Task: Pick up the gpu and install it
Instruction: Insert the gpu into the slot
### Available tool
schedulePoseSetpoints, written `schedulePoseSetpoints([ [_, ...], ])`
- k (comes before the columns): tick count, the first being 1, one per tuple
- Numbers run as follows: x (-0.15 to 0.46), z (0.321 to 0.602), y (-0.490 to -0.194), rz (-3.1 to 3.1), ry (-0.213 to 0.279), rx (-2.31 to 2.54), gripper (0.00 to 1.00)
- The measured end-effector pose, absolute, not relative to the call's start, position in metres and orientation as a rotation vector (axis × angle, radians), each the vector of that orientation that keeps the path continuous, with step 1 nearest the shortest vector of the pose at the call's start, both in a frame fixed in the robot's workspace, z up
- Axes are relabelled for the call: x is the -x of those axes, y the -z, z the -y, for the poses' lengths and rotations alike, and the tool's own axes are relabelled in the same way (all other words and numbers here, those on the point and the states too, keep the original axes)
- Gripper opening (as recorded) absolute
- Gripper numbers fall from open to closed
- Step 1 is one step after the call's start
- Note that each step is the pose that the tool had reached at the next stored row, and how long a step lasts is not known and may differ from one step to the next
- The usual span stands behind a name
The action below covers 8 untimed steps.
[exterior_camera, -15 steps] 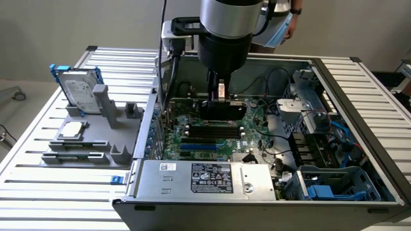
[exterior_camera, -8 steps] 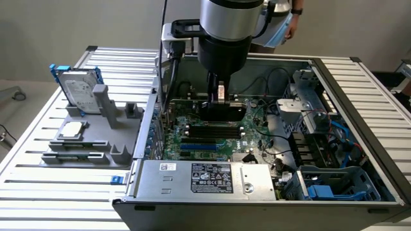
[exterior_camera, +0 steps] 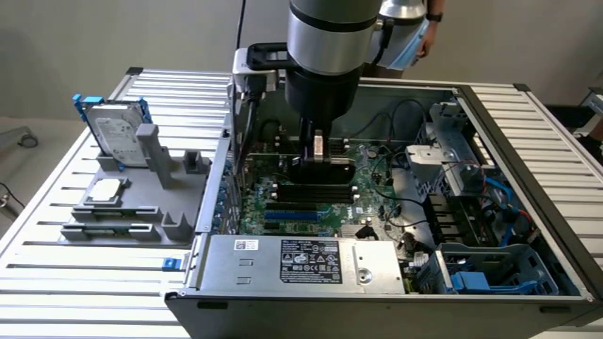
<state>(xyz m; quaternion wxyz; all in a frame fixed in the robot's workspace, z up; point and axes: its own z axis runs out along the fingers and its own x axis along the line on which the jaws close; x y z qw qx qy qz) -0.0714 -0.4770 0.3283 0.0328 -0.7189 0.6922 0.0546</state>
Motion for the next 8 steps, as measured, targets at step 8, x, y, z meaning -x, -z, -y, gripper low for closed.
schedulePoseSetpoints([
  [8,0.073,0.481,-0.314,-2.134,-0.168,2.209,0.27],
])
